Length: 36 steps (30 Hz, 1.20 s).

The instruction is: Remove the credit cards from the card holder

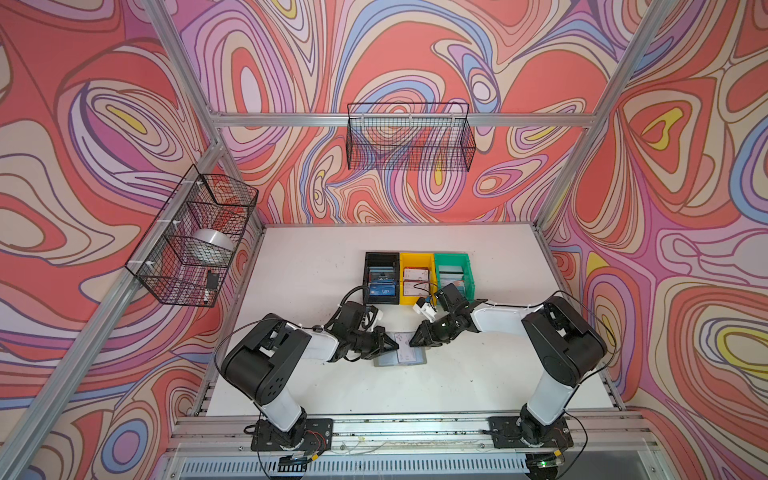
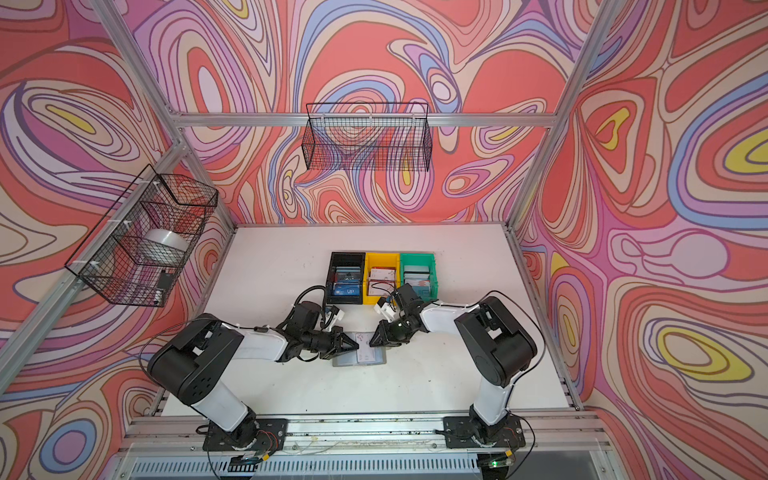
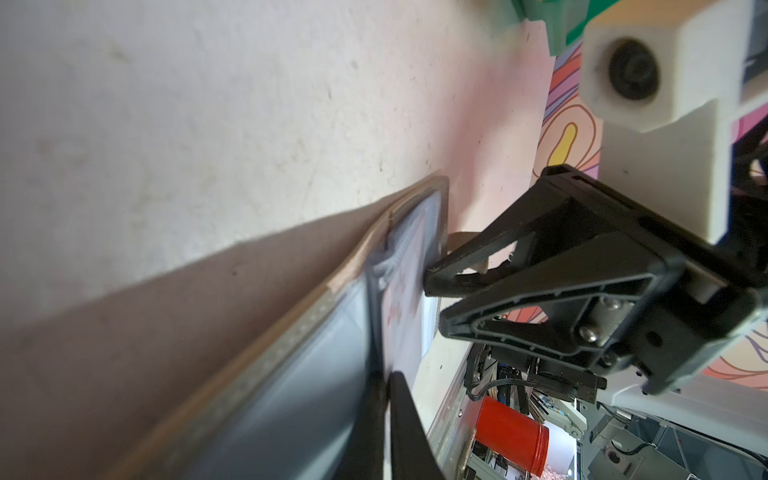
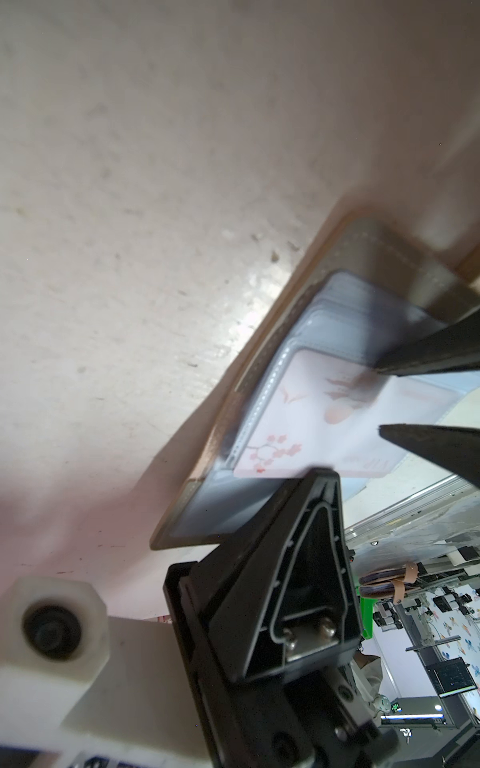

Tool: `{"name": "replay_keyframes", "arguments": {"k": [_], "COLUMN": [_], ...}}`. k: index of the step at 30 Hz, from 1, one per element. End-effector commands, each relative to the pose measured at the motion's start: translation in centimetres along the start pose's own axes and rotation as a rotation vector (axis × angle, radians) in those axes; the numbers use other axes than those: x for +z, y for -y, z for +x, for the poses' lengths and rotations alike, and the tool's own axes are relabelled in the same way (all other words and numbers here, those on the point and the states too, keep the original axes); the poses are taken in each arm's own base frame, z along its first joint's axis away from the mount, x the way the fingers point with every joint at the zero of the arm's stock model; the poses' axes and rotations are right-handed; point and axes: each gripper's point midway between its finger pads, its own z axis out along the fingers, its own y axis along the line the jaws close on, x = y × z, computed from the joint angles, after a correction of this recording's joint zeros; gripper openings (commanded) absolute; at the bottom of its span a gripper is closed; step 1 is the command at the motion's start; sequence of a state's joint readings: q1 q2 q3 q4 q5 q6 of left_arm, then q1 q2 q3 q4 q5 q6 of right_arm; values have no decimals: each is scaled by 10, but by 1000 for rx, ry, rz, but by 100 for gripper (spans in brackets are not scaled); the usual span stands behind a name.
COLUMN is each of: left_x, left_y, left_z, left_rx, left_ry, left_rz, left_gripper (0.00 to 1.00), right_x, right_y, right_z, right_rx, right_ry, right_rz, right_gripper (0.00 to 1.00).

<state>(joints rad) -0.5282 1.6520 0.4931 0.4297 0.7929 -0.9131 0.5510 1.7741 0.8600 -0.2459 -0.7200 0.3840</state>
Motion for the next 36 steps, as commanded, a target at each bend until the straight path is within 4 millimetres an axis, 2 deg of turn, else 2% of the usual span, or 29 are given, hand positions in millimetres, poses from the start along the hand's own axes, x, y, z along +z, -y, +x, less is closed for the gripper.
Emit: {"name": "replay_keyframes", "arguments": {"k": [1, 8, 21, 32, 36], "left_x": [0, 1, 0, -2, -3], "left_y": [0, 3, 7, 5, 4], "left_z": [-1, -2, 1, 1, 2], "left_rx": [-8, -9, -1, -10, -15], "left_ry": [-5, -10, -27, -26, -27], "left_rz": [6, 23, 37, 44, 50], "left_gripper": [8, 2, 8, 4, 3], "right_x": [0, 2, 0, -1, -14], "right_y": [24, 25, 23, 23, 11], "right_z": [17, 16, 15, 16, 9], "right_rx": [51, 52, 47, 49, 21], "right_ry": [-42, -42, -45, -48, -15], "right_rz": [107, 103, 101, 108, 116], "right_gripper": [25, 25, 27, 28, 28]}}
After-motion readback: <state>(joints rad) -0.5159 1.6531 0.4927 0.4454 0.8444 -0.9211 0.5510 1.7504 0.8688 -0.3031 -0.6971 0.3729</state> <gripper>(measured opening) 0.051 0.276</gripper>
